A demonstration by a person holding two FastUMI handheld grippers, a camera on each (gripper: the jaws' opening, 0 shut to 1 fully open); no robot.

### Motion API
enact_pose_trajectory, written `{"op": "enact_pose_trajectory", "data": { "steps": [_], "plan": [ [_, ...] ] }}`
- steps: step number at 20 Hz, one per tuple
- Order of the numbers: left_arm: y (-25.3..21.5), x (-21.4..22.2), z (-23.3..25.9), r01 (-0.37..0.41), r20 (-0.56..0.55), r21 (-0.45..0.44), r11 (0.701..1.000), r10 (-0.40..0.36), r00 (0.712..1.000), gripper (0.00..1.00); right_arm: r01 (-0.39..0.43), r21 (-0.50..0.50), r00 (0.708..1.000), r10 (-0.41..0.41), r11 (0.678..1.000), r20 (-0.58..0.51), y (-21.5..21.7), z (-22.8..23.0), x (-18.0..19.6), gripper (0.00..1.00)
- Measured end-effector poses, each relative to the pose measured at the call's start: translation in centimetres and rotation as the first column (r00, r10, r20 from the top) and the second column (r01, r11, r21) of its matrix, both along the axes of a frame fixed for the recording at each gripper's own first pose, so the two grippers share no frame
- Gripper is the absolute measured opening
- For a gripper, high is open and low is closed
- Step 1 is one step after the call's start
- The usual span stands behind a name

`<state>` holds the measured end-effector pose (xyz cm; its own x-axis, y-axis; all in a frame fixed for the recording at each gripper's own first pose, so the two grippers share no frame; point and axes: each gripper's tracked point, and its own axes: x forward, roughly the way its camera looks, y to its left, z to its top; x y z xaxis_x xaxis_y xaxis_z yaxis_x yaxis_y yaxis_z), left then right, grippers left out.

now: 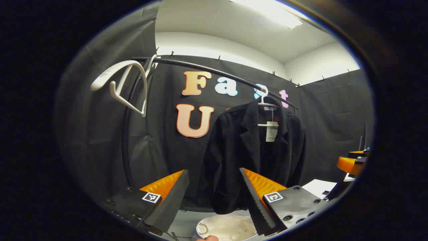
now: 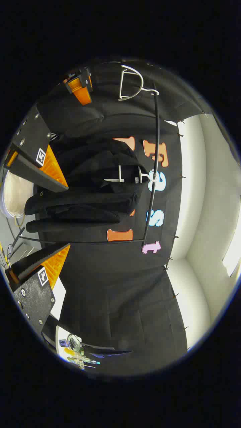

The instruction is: Grasp the clothes on the hanger with both hands and then place them into the laundry hamper below.

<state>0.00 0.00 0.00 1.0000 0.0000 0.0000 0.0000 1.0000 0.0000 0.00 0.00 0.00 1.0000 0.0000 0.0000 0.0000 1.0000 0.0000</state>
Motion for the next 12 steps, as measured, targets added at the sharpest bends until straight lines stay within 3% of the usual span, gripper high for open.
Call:
{"op": "enact_pose_trajectory", "data": {
  "steps": [2, 3, 5, 7, 8, 9, 12],
  "plan": [
    [-0.9, 0.0, 0.3, 0.013, 0.008, 0.011, 1.000, -0.013, 1.000, 1.00, -0.013, -0.010, 1.000, 0.013, 1.000, -0.006, 0.0, -0.3, -0.1, 0.88],
    [-1.2, 0.0, 0.5, 0.018, 0.012, 0.015, 1.000, -0.018, 1.000, 1.00, -0.014, -0.019, 1.000, 0.014, 1.000, -0.003, -0.2, -0.3, -0.2, 0.93],
    [-1.8, 0.1, 0.3, 0.023, 0.016, 0.021, 0.999, -0.024, 1.000, 0.93, -0.020, -0.035, 1.000, 0.020, 0.999, 0.001, -0.2, -0.3, -0.1, 0.93],
    [-2.4, 0.0, 0.4, 0.026, 0.016, 0.023, 0.999, -0.026, 1.000, 0.93, -0.037, -0.040, 0.999, 0.037, 0.999, 0.008, 0.2, -0.1, 0.1, 0.93],
    [-2.4, 0.2, 0.3, 0.025, 0.017, 0.026, 0.999, -0.025, 1.000, 1.00, -0.047, -0.041, 0.999, 0.048, 0.998, 0.012, 0.4, -0.1, 0.2, 0.93],
    [-2.3, 0.2, 0.5, 0.020, 0.019, 0.030, 0.999, -0.021, 1.000, 1.00, -0.056, -0.045, 0.998, 0.057, 0.997, 0.012, 0.5, -0.2, 0.4, 0.93],
    [-2.4, 0.0, 0.8, 0.005, 0.027, 0.045, 0.999, -0.006, 1.000, 0.92, -0.078, -0.050, 0.997, 0.079, 0.996, 0.015, 0.9, -0.1, 0.9, 0.93]
  ]
}}
